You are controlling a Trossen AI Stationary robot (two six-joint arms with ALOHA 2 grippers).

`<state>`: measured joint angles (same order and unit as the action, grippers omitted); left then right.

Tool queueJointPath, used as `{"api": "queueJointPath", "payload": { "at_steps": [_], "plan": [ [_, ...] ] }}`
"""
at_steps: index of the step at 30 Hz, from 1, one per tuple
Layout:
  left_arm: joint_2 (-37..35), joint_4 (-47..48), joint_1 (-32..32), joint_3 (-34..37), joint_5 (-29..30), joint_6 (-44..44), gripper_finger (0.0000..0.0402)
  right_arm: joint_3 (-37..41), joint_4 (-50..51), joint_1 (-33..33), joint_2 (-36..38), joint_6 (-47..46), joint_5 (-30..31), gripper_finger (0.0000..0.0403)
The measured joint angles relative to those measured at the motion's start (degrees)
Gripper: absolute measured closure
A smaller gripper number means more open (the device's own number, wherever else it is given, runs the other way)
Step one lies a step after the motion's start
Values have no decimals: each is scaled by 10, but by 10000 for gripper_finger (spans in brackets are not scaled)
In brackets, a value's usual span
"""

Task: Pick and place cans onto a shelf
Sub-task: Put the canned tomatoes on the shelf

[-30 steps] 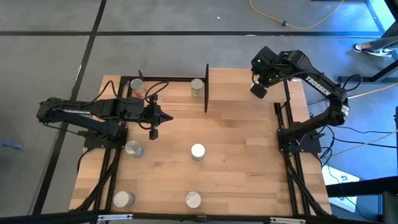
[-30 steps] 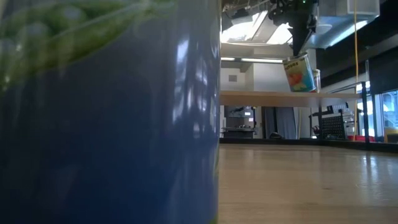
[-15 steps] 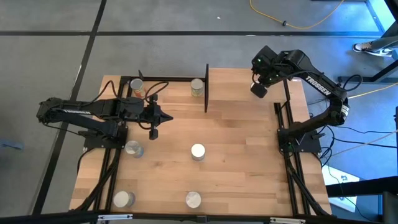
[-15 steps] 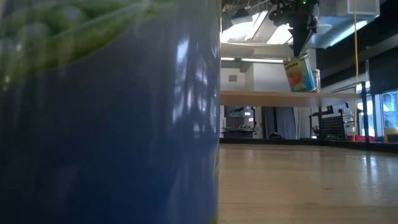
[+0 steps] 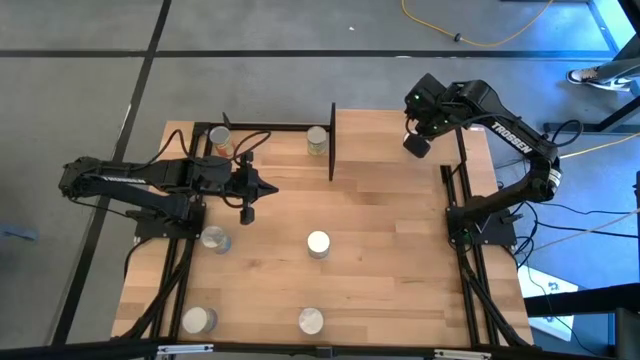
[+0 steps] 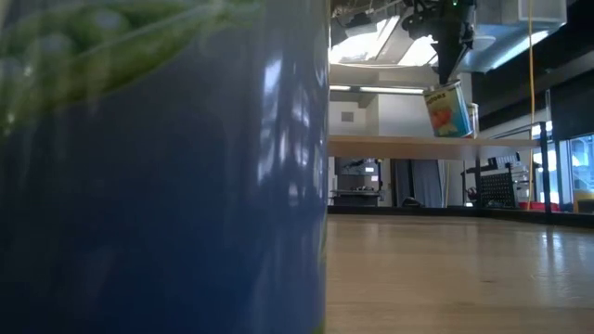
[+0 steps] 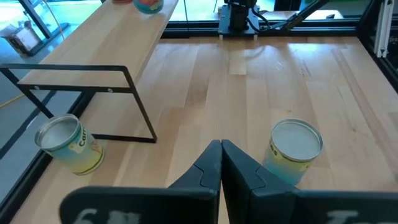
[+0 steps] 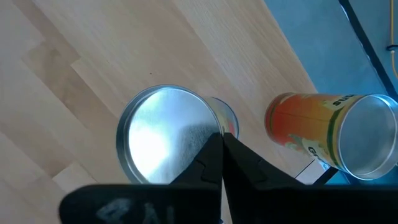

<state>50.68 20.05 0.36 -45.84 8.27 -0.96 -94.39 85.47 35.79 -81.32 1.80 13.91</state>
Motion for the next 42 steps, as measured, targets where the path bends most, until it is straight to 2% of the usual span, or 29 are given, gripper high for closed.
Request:
{"api": "queueJointPath", "payload": {
  "at_steps": [8, 14, 21, 29, 35, 39, 42],
  "plan": [
    [0, 0, 0, 0, 0, -1, 401, 0, 0, 0, 0, -2, 0, 368],
    [0, 0, 0, 0, 0, -1, 401, 0, 1, 0, 0, -2, 2, 366],
    [0, 0, 0, 0, 0, -1, 401, 0, -2, 0, 0, -2, 58, 366],
    [0, 0, 0, 0, 0, -1, 401, 0, -4, 0, 0, 2, 59, 366],
    [0, 0, 0, 0, 0, -1, 401, 0, -4, 0, 0, 14, 36, 368],
    [0, 0, 0, 0, 0, -1, 401, 0, 5, 0, 0, 26, 20, 395],
    [0, 0, 0, 0, 0, -1, 401, 0, 40, 0, 0, 35, -18, 398]
  ]
}}
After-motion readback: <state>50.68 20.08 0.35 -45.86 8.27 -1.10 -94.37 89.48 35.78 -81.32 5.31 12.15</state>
